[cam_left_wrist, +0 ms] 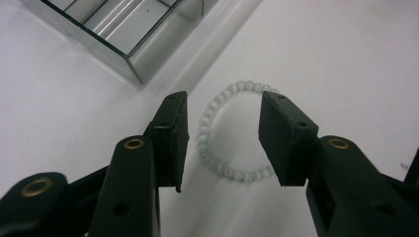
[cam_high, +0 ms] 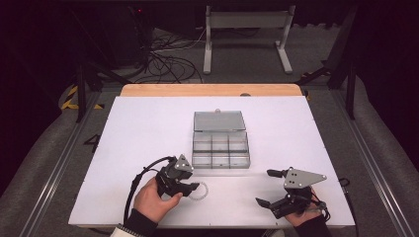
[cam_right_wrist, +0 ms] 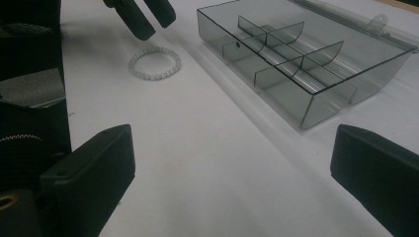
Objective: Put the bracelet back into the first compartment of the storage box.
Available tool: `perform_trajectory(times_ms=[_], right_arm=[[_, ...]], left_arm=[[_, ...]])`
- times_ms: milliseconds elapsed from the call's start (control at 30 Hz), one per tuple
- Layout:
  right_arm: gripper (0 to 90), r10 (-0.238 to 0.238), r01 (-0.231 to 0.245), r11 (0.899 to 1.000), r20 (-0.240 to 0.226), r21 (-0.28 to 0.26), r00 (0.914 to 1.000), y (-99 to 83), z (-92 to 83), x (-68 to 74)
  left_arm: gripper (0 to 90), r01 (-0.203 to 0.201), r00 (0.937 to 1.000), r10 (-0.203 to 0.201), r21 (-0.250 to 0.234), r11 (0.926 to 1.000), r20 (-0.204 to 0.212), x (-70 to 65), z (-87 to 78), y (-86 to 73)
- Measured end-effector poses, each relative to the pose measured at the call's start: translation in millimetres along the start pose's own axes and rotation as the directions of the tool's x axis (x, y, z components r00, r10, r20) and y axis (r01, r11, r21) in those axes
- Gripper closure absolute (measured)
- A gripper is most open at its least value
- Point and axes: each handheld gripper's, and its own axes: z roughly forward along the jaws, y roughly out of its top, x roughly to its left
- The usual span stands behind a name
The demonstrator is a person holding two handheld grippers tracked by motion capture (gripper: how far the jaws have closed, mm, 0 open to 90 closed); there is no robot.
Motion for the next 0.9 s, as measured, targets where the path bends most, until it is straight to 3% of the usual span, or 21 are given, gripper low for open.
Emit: perform_trajectory(times_ms=[200, 500, 567, 900], right_arm=[[4.2, 0.001, -0.001, 1.000, -0.002, 0.004, 1.0000, 0.0, 0.4, -0.1], [4.3, 0.001, -0.001, 1.000, -0.005, 0.009, 1.0000, -0.2, 1.0, -0.4], [4.4, 0.002, -0.002, 1.000, -0.006, 0.011, 1.0000, -0.3, 1.3, -0.3], [4.5, 0.006, -0.006, 1.000, -0.009, 0.021, 0.9999, -0.6, 2.7, -0.8]], left_arm=[[63.5, 0.001, 0.9995, 0.001, 0.074, 0.9972, -0.030, 1.3, 7.4, 3.2], [71.4, 0.007, 0.9992, -0.002, 0.123, 0.9924, -0.041, 3.7, 12.9, 5.6], [73.6, 0.024, 0.9992, -0.019, 0.129, 0.9914, -0.036, 3.5, 14.0, 5.6], [78.7, 0.011, 0.9990, -0.004, 0.167, 0.9858, -0.045, 4.2, 21.6, 8.9]])
